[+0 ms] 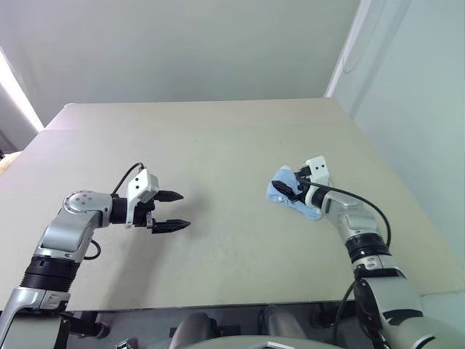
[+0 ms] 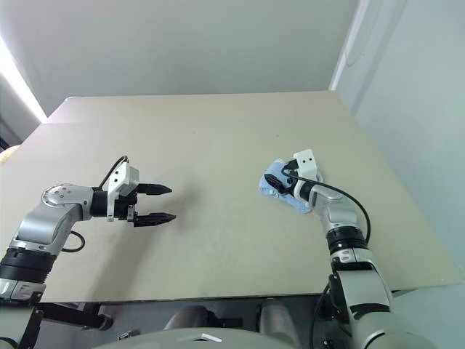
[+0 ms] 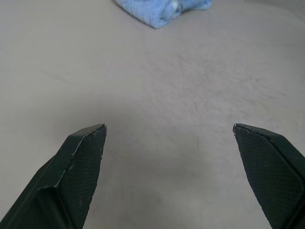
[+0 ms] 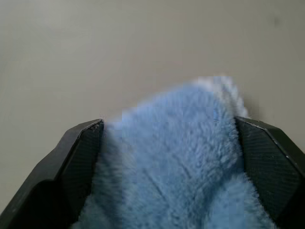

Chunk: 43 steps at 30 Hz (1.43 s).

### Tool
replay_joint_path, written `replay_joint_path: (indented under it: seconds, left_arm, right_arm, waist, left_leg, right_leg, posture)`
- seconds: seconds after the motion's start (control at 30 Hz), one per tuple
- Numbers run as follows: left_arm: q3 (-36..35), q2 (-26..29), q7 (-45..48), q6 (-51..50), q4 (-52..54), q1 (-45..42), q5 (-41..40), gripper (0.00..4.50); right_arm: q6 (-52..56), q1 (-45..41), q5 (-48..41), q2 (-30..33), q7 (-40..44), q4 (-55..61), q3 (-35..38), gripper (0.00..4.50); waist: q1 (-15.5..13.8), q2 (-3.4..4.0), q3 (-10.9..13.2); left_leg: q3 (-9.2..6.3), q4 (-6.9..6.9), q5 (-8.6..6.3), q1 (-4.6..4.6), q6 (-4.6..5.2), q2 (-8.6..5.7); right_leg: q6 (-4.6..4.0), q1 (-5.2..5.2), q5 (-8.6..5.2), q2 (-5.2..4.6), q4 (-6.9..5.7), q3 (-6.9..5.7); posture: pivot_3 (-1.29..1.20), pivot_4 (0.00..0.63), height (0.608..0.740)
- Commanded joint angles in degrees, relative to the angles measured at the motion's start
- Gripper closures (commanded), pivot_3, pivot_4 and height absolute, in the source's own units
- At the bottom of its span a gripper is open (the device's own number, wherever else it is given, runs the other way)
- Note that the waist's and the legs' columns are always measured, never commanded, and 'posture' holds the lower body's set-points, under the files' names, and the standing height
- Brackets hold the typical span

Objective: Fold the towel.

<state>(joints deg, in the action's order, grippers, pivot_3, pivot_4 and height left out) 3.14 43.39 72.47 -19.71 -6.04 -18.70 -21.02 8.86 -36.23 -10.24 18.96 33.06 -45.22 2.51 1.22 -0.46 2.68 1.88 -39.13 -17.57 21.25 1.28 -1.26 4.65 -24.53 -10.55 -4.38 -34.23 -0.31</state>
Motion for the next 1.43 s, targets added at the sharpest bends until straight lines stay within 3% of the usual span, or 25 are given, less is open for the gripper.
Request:
replay_joint_path:
  seconds: [0.03, 0.17, 0.33, 0.47, 0.63, 0.87, 1.43]
  left_arm:
    - [-2.0, 0.4, -0.4, 0.0, 2.1, -0.3, -1.0, 0.00]
    - [-2.1, 0.6, -0.4, 0.2, 1.9, -0.3, -1.0, 0.00]
    - [-1.9, 0.6, -0.1, 0.6, 1.5, -0.4, -0.8, 0.00]
    - [-2.1, 0.6, 0.3, 1.0, 0.8, -0.6, -0.8, 0.00]
    - [-2.7, 0.1, -0.4, 1.8, -1.6, -1.8, -0.7, 0.00]
    - [-5.4, -3.2, -2.4, 2.0, -3.8, -1.9, -3.0, 0.00]
    - [-4.4, -5.1, -1.6, 0.0, 8.3, 3.7, -6.0, 0.00]
  right_arm:
    - [-6.2, -1.1, 3.8, -0.2, -3.1, -8.1, -0.7, 0.03]
    - [-9.7, -0.2, 7.5, 0.2, -1.8, -10.6, -4.0, 0.03]
    - [-9.3, 0.3, 6.4, 2.2, 2.3, -5.7, -3.5, 0.03]
    - [0.9, 1.8, -3.2, 5.8, 9.5, 10.2, 2.2, 0.03]
    - [20.3, 7.8, -17.6, 13.5, 17.4, 35.8, 7.6, 0.03]
    - [27.8, 21.9, -25.0, 24.8, 28.3, 52.6, 9.0, 0.03]
    - [24.9, 27.5, -20.0, 30.6, 33.7, 49.8, 4.8, 0.03]
  waist:
    - [0.0, -0.13, -0.1]
    - [-0.1, -0.23, -0.2]
    - [-0.1, -0.19, -0.1]
    - [-0.5, -0.05, 0.0]
    - [-0.6, 0.06, 0.0]
    - [-0.7, 0.00, 0.0]
    - [-0.9, -0.06, 0.0]
  left_leg:
    - [-0.01, -0.01, 0.00, -0.06, 0.00, 0.00]
    - [-0.05, 0.00, 0.00, -0.25, 0.00, 0.00]
    - [-0.07, 0.02, -0.01, -0.73, -0.01, 0.02]
    - [-0.09, 0.04, -0.01, -0.72, -0.01, 0.02]
    - [-0.11, 0.00, 0.00, 0.19, 0.01, 0.02]
    - [-0.14, 0.06, -0.02, 0.17, 0.03, 0.04]
    - [0.03, -0.05, -0.03, 0.16, 0.02, 0.04]
  right_leg:
    - [0.00, 0.07, 0.00, -0.01, 0.00, 0.00]
    - [-0.01, 0.28, 0.00, -0.03, 0.01, 0.00]
    - [0.00, 0.73, -0.03, -0.09, 0.02, 0.00]
    - [0.02, 0.72, -0.04, -0.13, 0.03, 0.00]
    - [0.04, -0.21, -0.01, -0.15, -0.06, 0.04]
    - [0.05, -0.09, -0.05, -0.14, 0.12, -0.13]
    - [0.11, -0.10, -0.04, -0.17, 0.14, -0.20]
  posture:
    - [0.00, 0.000, 0.726]
    - [0.00, 0.000, 0.726]
    - [0.00, 0.000, 0.726]
    - [0.00, 0.000, 0.726]
    - [0.00, 0.000, 0.726]
    - [0.00, 0.000, 0.726]
    - [0.00, 0.000, 0.726]
